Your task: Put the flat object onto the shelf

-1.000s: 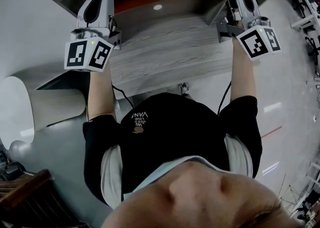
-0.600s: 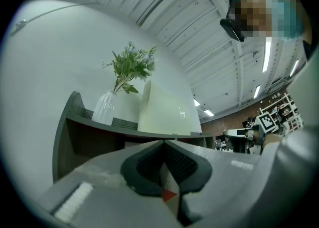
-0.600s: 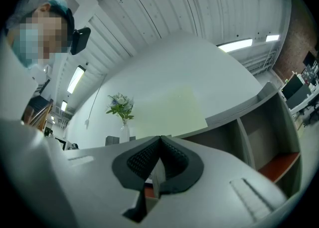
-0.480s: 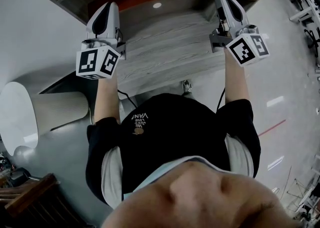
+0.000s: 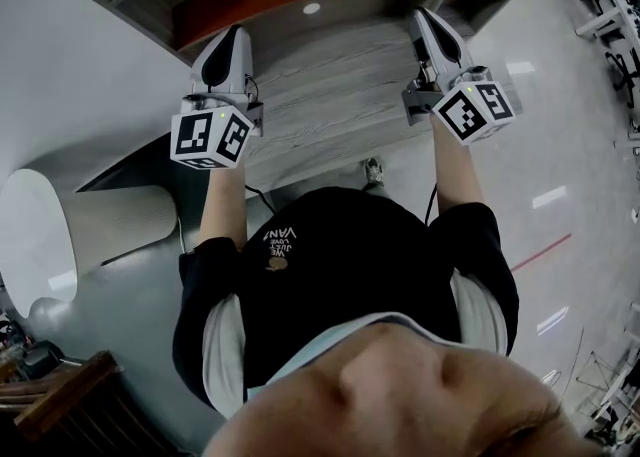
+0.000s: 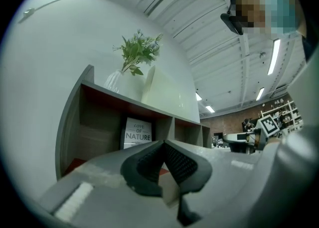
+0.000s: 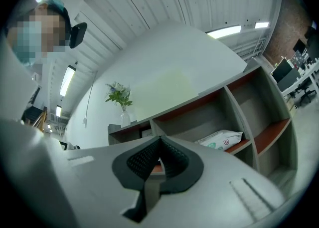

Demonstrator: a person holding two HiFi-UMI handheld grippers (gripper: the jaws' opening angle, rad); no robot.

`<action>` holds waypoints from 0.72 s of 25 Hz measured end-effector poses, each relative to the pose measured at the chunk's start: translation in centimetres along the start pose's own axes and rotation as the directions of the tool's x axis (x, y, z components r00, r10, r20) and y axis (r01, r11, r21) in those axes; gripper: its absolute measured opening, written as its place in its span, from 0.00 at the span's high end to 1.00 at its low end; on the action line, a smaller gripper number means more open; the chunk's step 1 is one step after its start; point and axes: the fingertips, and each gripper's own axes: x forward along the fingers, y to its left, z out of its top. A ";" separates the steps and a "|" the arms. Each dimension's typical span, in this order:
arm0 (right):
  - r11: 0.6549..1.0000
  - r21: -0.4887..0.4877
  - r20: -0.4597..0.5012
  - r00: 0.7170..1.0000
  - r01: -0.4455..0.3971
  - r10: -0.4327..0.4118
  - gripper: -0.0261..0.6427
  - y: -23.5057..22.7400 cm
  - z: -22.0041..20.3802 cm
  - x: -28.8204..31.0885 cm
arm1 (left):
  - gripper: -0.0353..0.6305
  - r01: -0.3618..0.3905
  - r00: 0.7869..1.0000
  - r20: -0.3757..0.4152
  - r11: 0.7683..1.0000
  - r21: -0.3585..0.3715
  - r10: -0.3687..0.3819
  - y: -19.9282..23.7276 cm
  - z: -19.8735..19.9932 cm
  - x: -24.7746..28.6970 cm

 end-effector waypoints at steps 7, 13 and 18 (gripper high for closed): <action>0.999 -0.006 -0.079 0.996 0.034 -0.034 0.96 0.3 -4.1 -1.1 | 0.94 -0.016 0.997 -0.082 0.999 -0.031 0.014 0.2 -3.8 -1.3; 0.999 0.012 -0.131 0.990 0.049 -0.047 0.96 1.0 -7.0 -2.2 | 0.94 -0.048 0.989 -0.142 0.996 -0.070 0.037 0.6 -6.7 -2.9; 0.994 0.090 -0.163 0.986 0.057 -0.041 0.96 1.6 -9.3 -3.1 | 0.94 -0.068 0.980 -0.192 0.991 -0.114 0.045 0.2 -9.2 -4.4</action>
